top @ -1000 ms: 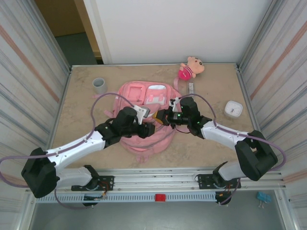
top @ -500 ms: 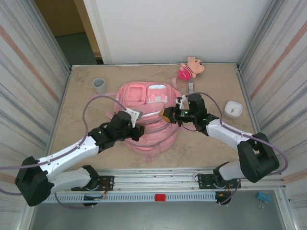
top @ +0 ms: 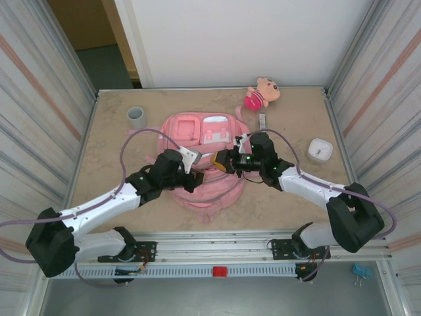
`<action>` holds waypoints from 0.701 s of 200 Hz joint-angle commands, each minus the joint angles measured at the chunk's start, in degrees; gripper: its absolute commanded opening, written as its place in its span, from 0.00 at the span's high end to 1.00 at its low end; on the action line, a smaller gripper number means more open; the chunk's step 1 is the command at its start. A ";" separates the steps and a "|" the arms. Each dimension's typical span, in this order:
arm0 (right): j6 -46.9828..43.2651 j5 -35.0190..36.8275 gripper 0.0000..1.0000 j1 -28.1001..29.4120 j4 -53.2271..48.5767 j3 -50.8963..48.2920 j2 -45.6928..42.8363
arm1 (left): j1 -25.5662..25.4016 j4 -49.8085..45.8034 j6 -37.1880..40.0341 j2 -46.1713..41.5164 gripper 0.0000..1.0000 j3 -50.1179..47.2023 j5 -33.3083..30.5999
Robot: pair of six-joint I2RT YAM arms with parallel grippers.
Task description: Pack books, pencil case, and school supplies into a backpack
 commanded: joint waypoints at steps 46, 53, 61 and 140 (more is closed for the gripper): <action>-13.76 -5.80 1.00 -11.39 -13.85 0.74 -4.91 | 4.03 -4.89 1.93 -4.74 0.99 -0.95 -4.30; -15.55 -6.64 1.00 -12.89 -16.14 1.25 -5.23 | 4.92 -4.86 2.39 -5.32 0.99 -1.78 -4.06; -17.65 -7.33 1.00 -14.17 -18.41 2.03 -5.46 | 5.88 -4.52 2.94 -5.78 0.99 -2.40 -3.36; -61.58 12.57 0.47 -5.75 -26.91 3.96 -20.05 | 8.01 -0.77 13.08 -3.96 0.99 0.10 11.96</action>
